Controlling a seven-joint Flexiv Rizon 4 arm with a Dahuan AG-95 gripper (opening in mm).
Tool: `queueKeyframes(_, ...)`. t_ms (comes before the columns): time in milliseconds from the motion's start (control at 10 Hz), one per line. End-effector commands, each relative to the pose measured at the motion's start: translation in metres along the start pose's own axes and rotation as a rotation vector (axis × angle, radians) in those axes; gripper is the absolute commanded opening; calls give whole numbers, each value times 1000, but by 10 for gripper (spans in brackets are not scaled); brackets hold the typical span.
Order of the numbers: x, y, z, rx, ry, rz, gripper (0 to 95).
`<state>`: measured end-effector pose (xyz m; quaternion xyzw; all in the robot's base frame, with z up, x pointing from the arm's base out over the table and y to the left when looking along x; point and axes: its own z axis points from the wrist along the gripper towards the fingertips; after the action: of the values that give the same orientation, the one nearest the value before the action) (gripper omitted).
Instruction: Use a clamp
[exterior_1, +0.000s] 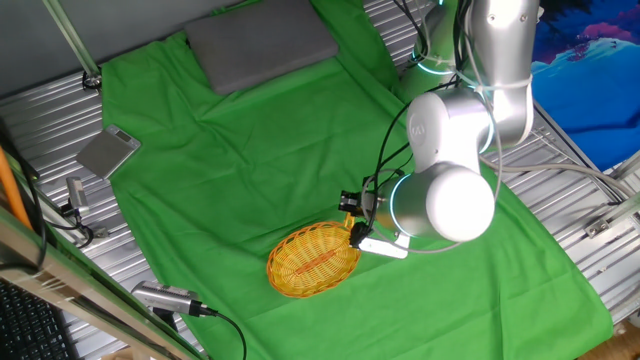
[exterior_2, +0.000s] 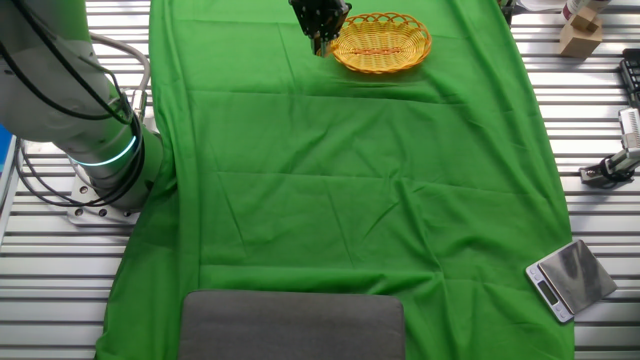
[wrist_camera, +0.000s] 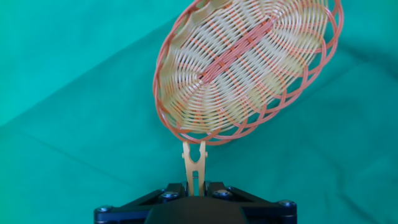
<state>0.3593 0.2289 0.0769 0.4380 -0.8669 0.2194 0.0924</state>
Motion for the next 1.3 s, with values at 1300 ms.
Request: queueKeyframes(1300,-3,0,0,-2,4,-128,0)
